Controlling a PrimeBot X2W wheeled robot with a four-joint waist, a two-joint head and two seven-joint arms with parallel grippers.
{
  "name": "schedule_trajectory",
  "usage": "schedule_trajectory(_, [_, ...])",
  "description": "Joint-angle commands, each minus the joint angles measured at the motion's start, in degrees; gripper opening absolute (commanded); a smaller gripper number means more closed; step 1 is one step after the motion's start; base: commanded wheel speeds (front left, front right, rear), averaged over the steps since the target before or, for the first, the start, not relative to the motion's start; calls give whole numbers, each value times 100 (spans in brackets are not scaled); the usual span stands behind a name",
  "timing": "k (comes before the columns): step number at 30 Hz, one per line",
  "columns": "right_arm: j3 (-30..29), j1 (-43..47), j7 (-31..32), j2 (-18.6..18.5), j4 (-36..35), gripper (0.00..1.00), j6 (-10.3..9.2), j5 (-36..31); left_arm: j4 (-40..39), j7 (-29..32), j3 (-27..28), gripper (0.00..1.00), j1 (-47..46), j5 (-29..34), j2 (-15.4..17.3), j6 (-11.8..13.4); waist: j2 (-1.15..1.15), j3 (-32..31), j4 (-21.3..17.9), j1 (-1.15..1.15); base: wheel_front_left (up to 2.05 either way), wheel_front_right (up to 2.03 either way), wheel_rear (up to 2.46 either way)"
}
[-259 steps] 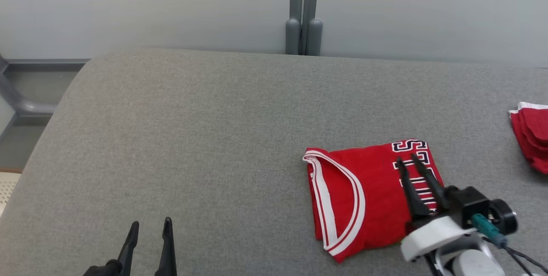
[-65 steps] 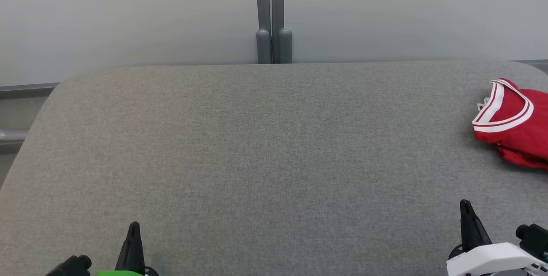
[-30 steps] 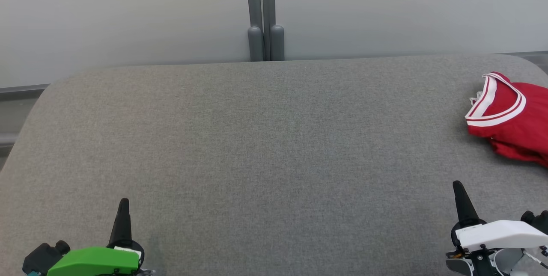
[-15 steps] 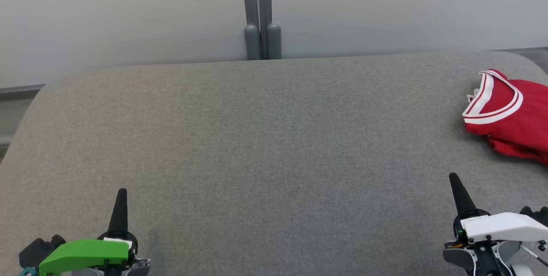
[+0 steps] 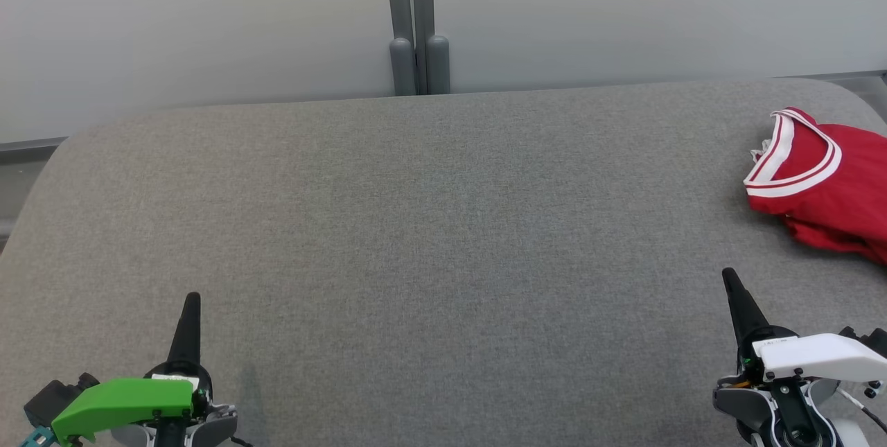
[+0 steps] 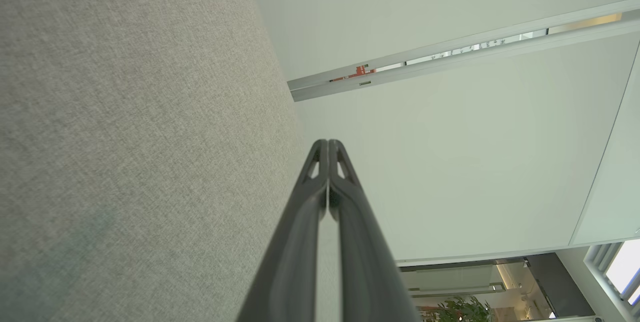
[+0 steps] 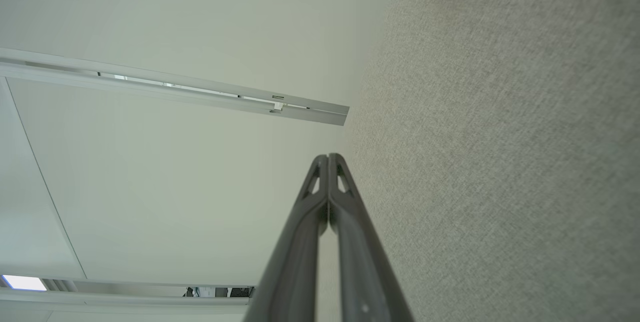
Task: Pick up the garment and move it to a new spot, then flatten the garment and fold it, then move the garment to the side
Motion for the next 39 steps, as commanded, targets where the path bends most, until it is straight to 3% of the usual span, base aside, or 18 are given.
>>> schedule_trajectory(1, [5,-121,42,-34,-7,0,1,145,-54,42,28,0,-135,-160,28,-36,0,3,-6,0,0,0,0])
schedule_trajectory(32, [30,-347,373,-45,49,0,0,1541,-84,375,163,0,-368,-1339,36,-58,0,62,-126,0,0,0,0])
schedule_trajectory(39, [30,-339,371,-44,48,0,0,1526,-78,375,160,0,-349,-1315,36,-54,0,63,-126,0,0,0,0])
